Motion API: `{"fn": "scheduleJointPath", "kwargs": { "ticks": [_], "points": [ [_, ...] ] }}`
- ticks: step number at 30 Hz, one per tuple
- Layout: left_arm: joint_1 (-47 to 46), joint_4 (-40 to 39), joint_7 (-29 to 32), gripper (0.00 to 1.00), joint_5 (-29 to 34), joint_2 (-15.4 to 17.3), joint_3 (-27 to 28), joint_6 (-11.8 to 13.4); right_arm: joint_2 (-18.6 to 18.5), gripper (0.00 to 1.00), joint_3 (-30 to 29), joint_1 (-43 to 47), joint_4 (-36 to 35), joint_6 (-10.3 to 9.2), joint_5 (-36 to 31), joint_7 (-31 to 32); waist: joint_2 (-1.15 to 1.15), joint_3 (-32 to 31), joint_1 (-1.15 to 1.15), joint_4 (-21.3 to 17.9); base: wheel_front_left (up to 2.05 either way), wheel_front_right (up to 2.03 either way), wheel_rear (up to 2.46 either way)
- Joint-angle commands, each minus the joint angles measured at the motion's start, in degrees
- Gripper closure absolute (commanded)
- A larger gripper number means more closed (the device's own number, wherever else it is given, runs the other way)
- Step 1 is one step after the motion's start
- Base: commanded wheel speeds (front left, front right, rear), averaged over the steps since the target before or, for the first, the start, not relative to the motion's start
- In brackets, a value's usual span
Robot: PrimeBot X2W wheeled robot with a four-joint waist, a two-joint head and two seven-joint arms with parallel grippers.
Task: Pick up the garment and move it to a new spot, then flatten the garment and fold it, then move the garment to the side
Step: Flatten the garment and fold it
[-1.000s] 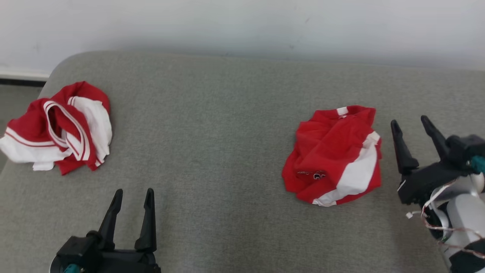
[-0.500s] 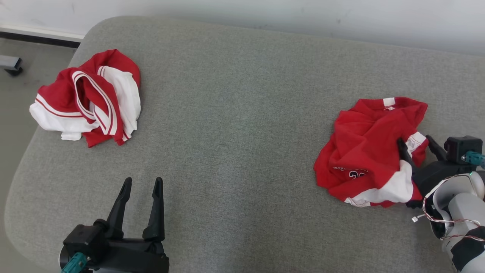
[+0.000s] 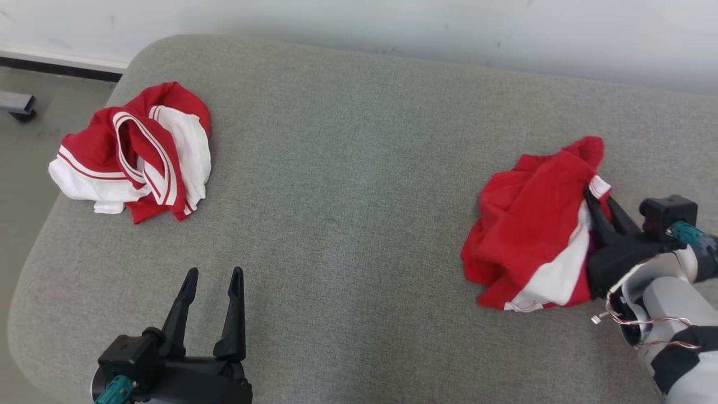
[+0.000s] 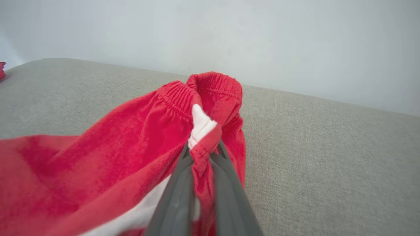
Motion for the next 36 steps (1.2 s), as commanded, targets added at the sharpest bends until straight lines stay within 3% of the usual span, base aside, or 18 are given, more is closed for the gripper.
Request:
{"fn": "scheduleJointPath", "kwargs": {
  "ticks": [1, 8, 15, 23, 32, 36],
  "points": [
    [0.83, 0.35, -0.05, 0.00, -0.07, 0.00, 0.13, -0.03, 0.83, 1.00, 1.12, -1.14, -1.62, -0.13, 0.24, -0.67, -0.01, -1.55, 0.00, -0.20, 0.00, 0.00, 0.00],
    [1.90, 0.82, -0.05, 0.00, 0.94, 0.00, 1.10, -0.35, 4.40, 1.00, 5.14, -4.48, -6.20, -0.13, 1.87, -0.94, -0.01, -3.87, 0.00, -0.08, 0.00, 0.00, 0.00],
    [2.69, 0.85, -0.06, 0.00, 1.81, 0.00, 1.13, -0.64, 10.76, 1.00, 7.58, -11.58, -7.94, -0.13, 5.15, -1.02, -0.01, -5.68, 0.00, 0.85, 0.00, 0.00, 0.00],
    [3.46, 0.90, -0.05, 0.00, 2.05, -0.01, 2.14, -0.83, 16.38, 1.00, 4.02, -17.18, -9.82, -0.14, 7.76, -1.03, -0.01, -6.59, 0.00, 1.22, 0.00, 0.00, 0.00],
    [3.10, 1.02, -0.05, 0.00, 1.54, 0.01, 2.81, -0.86, 17.90, 1.00, 1.26, -9.58, -7.73, -0.13, 9.78, -1.03, -0.01, -6.54, 0.00, -1.08, 0.00, 0.00, 0.00],
    [3.12, 1.22, -0.05, 0.00, 1.17, -0.01, 2.05, -0.90, 16.35, 1.00, -1.00, -3.37, -7.34, -0.13, 9.10, -1.03, -0.01, -6.39, 0.00, -2.57, 0.00, 0.00, 0.00]
  ]
}}
